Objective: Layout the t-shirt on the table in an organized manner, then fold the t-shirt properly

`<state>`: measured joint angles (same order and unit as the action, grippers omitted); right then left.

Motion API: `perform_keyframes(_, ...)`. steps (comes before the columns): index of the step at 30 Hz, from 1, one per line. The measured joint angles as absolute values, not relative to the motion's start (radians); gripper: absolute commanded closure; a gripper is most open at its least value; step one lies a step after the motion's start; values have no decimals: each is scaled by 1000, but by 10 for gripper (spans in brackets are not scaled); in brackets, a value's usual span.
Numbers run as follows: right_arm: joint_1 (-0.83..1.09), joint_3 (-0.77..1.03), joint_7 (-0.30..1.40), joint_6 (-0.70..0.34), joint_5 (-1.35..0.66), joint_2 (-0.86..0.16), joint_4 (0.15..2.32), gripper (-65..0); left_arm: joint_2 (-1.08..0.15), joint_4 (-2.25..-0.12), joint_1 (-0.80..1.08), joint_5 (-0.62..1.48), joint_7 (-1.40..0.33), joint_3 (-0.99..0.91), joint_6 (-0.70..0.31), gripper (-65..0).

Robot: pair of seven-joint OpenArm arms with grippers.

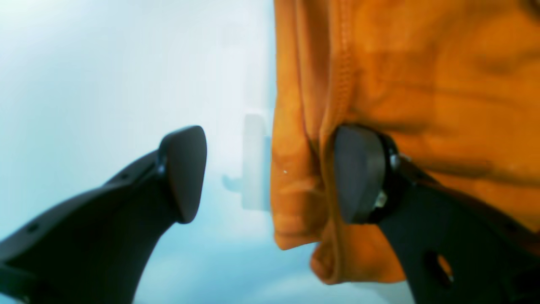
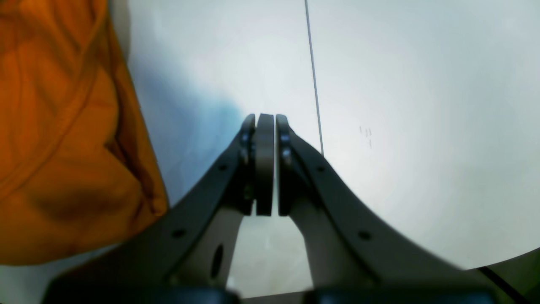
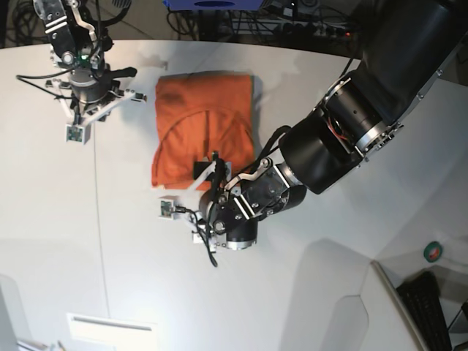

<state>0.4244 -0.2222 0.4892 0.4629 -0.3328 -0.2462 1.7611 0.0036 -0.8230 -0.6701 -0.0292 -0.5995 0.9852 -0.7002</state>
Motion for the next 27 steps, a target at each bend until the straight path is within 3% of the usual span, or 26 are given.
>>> perform_keyframes(8, 422, -222, 489, 463, -333, -247, 1761, 0, -7, -949, -642, -27, -693, 955, -700, -444)
perform_keyframes(16, 423, -214, 488, 463, -334, -250, 1761, 0, -126, -1362, -513, -35, -837, 628, -696, -433)
perform_keyframes(17, 426, -194, 489, 461, -334, -249, 1761, 0, -143, -1424, -477, -38, -847, 582, -693, -405)
perform_keyframes(18, 432, -170, 490, 459, -332, -247, 1761, 0, -158, -1487, -418, -36, -843, 526, -692, -334)
perform_keyframes(21, 450, -111, 476, 420, -323, -283, 1760, 0, -191, -1615, -205, -23, -834, 327, -701, 0)
perform_keyframes(25, 522, -31, 312, 233, -323, -299, 1760, 0, -202, -1720, 10, -47, -847, 75, -704, 0)
perform_keyframes(27, 567, 8, 273, 199, -326, -292, 1760, 0, -202, -1769, 100, -43, -734, -20, -688, 0)
